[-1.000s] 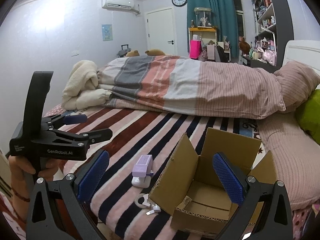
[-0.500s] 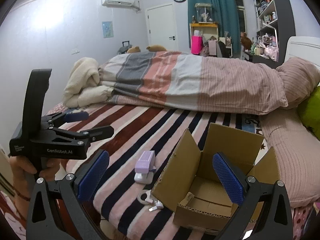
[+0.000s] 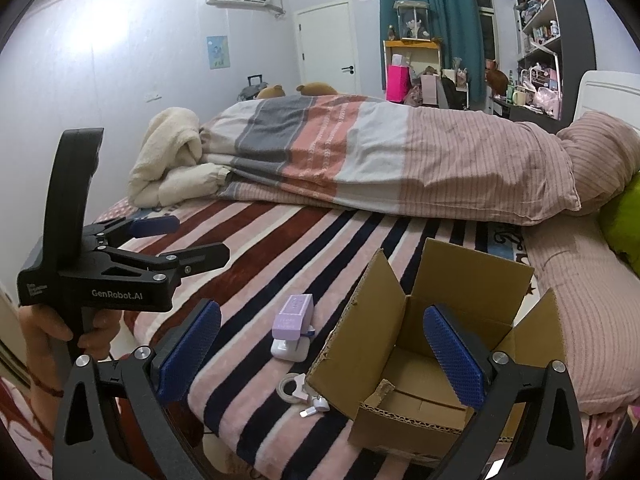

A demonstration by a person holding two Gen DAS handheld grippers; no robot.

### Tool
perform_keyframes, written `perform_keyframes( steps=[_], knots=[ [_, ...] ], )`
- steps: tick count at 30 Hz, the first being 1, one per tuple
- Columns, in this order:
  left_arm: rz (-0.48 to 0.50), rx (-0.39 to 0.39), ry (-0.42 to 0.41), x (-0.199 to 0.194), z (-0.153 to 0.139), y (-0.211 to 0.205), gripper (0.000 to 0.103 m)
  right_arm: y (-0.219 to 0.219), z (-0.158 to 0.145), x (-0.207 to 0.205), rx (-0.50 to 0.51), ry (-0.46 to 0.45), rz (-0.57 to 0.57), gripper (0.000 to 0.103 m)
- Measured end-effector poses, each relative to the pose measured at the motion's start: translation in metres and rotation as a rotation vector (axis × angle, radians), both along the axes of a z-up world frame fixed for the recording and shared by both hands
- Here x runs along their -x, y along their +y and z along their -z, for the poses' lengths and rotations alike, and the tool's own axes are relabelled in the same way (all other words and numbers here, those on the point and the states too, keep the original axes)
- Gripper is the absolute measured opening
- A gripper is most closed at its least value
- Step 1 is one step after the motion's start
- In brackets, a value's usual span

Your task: Organize rigid objects

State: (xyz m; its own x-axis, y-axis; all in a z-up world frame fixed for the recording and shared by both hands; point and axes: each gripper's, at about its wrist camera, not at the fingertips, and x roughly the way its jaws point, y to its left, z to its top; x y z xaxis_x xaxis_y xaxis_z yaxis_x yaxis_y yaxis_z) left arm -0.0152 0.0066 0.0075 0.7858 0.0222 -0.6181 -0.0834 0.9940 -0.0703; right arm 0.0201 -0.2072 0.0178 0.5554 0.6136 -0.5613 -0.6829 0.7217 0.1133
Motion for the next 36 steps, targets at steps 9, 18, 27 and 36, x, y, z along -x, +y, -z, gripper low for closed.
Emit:
perform_keyframes(
  steps=[9,18,27,36],
  knots=[
    [0.014,0.023,-0.01,-0.002,0.003,0.007,0.103,0.013,0.004,-0.001,0.019,0.02,0.01,0.102],
    [-0.045,0.063,0.007,-0.008,0.028,0.068,0.103,0.082,-0.002,0.002,0.118,-0.052,-0.083,0.076],
    [-0.175,0.068,0.071,-0.013,0.089,0.136,0.103,0.18,0.085,-0.025,0.358,0.168,-0.142,0.059],
    [-0.134,0.127,0.125,-0.016,0.122,0.161,0.103,0.19,0.151,-0.081,0.48,0.273,0.053,0.056]
  ],
)
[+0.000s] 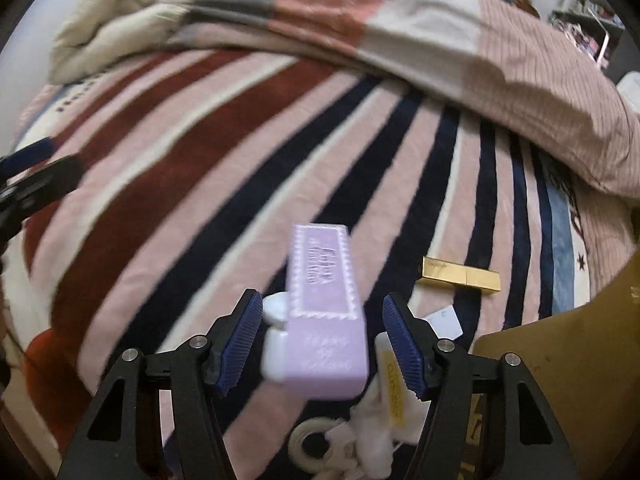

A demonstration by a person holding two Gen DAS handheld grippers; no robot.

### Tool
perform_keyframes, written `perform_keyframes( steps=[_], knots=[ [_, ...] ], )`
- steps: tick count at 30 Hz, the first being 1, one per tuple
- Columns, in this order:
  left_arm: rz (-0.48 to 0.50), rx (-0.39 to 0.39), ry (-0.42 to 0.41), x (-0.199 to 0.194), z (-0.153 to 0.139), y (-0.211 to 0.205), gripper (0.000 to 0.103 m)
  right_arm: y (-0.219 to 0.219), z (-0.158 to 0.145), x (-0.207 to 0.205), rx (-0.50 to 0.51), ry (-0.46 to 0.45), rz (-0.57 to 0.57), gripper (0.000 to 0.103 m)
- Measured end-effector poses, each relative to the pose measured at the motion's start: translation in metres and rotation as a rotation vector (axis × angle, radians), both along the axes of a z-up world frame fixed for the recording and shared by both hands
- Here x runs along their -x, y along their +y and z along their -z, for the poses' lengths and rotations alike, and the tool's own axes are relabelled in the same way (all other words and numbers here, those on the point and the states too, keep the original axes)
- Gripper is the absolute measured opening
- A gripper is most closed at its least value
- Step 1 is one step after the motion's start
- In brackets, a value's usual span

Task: Organize rigid objects
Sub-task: 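Grasp the lilac Tears of Themis box with the right gripper, then carry the lilac box into the cardboard box and open the right gripper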

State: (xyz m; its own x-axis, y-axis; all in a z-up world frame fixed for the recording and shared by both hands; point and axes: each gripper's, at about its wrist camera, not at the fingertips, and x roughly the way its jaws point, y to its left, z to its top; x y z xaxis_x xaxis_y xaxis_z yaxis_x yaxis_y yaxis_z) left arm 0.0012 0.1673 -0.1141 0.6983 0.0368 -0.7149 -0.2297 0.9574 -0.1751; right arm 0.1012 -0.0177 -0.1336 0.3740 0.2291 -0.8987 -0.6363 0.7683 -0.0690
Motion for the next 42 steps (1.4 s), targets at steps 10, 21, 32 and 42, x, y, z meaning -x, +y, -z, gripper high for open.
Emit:
perform_keyframes(
  steps=[10,21,32,42],
  knots=[
    [0.29,0.293,-0.067,-0.017,-0.03,-0.021,0.102,-0.006,-0.04,0.031,-0.144,-0.016,-0.14,0.033],
    [0.61,0.445,-0.088,-0.074,-0.114,-0.127,0.068,-0.08,-0.148,0.056,-0.349,-0.207,-0.177,0.032],
    [0.794,0.326,0.148,-0.147,-0.12,-0.287,0.055,-0.22,-0.145,-0.007,-0.404,-0.083,0.084,0.032],
    [0.743,0.122,0.216,-0.146,-0.117,-0.308,0.079,-0.244,-0.107,-0.029,-0.241,0.013,0.143,0.037]
  ],
)
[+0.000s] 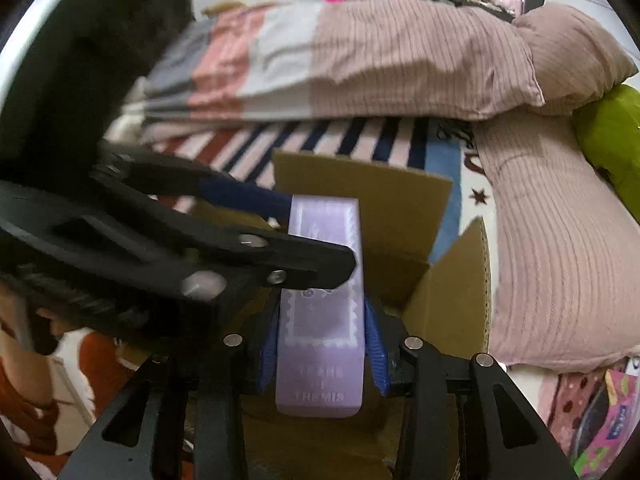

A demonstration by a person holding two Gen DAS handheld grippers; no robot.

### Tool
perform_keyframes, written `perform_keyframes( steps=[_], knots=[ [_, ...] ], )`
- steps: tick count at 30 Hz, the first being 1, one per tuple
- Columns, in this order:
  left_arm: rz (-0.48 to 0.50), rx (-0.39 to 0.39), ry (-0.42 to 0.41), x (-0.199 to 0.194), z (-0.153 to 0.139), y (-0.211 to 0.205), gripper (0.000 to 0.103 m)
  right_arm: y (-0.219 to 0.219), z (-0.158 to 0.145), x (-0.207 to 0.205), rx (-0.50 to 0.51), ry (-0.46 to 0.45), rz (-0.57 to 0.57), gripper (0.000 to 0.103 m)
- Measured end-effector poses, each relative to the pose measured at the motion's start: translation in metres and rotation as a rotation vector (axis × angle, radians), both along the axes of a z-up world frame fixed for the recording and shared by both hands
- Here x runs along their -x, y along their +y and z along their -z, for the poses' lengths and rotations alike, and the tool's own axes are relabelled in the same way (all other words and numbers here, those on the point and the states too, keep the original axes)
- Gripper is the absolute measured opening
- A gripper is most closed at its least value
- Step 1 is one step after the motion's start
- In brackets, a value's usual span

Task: Organize rigid objects
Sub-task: 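Carry the lilac box into the cardboard box and open the right gripper, then grasp the white earbud case with the right gripper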

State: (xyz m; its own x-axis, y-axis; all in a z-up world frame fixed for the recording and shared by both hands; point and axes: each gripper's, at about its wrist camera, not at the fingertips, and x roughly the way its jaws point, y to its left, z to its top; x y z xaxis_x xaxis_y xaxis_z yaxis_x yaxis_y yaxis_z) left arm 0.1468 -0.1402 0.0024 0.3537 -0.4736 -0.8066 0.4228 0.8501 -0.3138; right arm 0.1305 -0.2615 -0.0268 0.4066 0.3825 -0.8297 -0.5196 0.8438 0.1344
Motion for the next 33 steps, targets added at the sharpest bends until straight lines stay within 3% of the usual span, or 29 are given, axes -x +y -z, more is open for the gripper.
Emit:
perform_keyframes(
  steps=[4,8,12,17,21,26,30,33],
  knots=[
    [-0.1,-0.007,-0.106,0.025,-0.021,0.05,0.08,0.014,-0.017,0.023,-0.036,-0.069,-0.055,0.042],
    [-0.251,-0.021,-0.215,0.062,-0.032,0.122,0.093,0.048,-0.041,0.058,-0.115,-0.139,-0.189,0.042],
    [-0.373,-0.044,-0.267,0.098,-0.015,0.19,0.096,0.105,-0.043,0.085,-0.17,-0.099,-0.319,0.047],
    [-0.467,-0.067,-0.228,0.126,0.04,0.247,0.098,0.169,0.0,0.1,-0.144,-0.009,-0.384,0.053],
    [-0.488,-0.069,-0.164,0.137,0.09,0.268,0.098,0.197,0.063,0.089,-0.023,0.023,-0.299,0.054],
    [-0.5,-0.046,-0.102,0.133,0.122,0.262,0.098,0.2,0.12,0.06,0.07,0.07,-0.162,0.054],
    [-0.502,-0.037,-0.082,0.134,0.131,0.259,0.098,0.207,0.134,0.041,0.069,0.102,-0.149,0.054],
    [-0.495,-0.032,-0.076,0.134,0.131,0.256,0.098,0.213,0.132,0.041,0.089,0.068,-0.157,0.05]
  ],
)
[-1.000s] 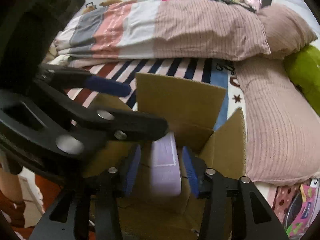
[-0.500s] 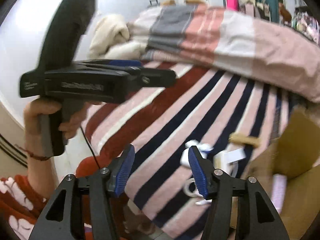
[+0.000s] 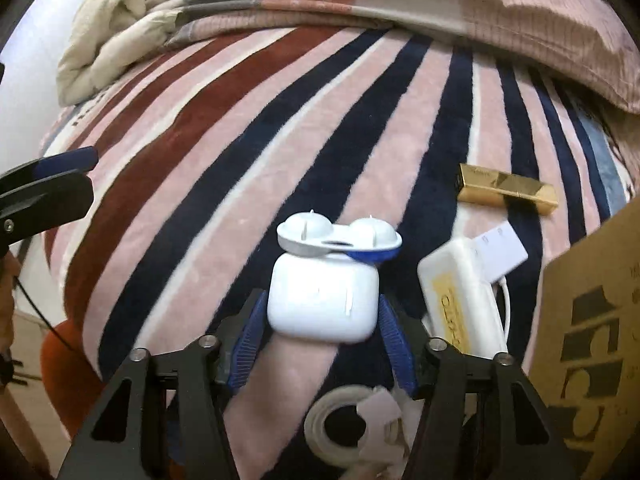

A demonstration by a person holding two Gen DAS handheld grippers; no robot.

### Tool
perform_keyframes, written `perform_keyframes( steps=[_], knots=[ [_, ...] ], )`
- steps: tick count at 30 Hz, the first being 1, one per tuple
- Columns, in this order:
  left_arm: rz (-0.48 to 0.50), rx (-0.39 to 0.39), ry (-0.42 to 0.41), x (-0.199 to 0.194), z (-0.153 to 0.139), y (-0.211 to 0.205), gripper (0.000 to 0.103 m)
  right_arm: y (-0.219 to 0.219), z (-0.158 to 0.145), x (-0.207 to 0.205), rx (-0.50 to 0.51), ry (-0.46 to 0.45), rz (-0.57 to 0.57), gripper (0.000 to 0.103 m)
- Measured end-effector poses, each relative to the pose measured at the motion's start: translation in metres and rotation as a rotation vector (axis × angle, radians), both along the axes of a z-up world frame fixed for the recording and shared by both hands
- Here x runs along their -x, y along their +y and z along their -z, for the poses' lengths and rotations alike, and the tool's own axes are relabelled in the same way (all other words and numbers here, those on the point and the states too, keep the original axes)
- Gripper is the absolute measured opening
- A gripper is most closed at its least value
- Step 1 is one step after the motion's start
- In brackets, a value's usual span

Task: Organize rigid objects
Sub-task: 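Grasp the white earbud case with the right gripper, then lower the earbud case into the cardboard box and release it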

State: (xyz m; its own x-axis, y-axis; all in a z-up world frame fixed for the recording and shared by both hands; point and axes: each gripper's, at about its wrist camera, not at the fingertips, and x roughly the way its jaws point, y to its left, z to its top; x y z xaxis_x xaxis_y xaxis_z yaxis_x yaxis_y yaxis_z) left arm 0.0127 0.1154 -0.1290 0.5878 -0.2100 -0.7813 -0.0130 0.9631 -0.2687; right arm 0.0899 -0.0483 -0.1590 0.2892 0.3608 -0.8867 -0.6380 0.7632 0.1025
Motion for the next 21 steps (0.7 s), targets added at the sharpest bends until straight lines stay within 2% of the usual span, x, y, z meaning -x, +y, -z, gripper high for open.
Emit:
perform_keyframes(
  steps=[2,5,6,11,13,15,16,19,20,21],
  knots=[
    [0.015,0.013,-0.004,-0.001,-0.003,-0.003,0.098,0.004,-0.004,0.004,0.003,-0.024,-0.016,0.05],
    [0.068,0.076,-0.026,-0.001,-0.017,-0.011,0.098,0.004,-0.021,0.014,-0.043,-0.037,-0.061,0.05],
    [0.092,0.098,-0.039,-0.001,-0.023,-0.015,0.098,0.003,-0.03,0.018,-0.038,-0.006,-0.062,0.05],
    [0.188,0.157,-0.086,-0.002,-0.059,-0.039,0.095,-0.001,-0.092,0.037,-0.161,-0.097,-0.146,0.05],
    [0.235,0.182,-0.105,-0.005,-0.076,-0.052,0.085,-0.005,-0.114,0.042,-0.193,-0.133,-0.17,0.049],
    [0.281,0.204,-0.114,-0.009,-0.091,-0.065,0.069,-0.012,-0.134,0.047,-0.222,-0.178,-0.18,0.049],
    [0.3,0.208,-0.119,-0.012,-0.097,-0.073,0.065,-0.019,-0.145,0.049,-0.237,-0.2,-0.18,0.049],
    [0.379,0.241,-0.14,-0.022,-0.117,-0.101,0.046,-0.041,-0.167,0.05,-0.267,-0.271,-0.161,0.049],
    [0.405,0.25,-0.144,-0.026,-0.122,-0.11,0.037,-0.048,-0.171,0.047,-0.269,-0.282,-0.152,0.049],
    [0.43,0.237,-0.15,-0.031,-0.129,-0.125,0.036,-0.055,-0.173,0.045,-0.274,-0.292,-0.141,0.049]
  ],
)
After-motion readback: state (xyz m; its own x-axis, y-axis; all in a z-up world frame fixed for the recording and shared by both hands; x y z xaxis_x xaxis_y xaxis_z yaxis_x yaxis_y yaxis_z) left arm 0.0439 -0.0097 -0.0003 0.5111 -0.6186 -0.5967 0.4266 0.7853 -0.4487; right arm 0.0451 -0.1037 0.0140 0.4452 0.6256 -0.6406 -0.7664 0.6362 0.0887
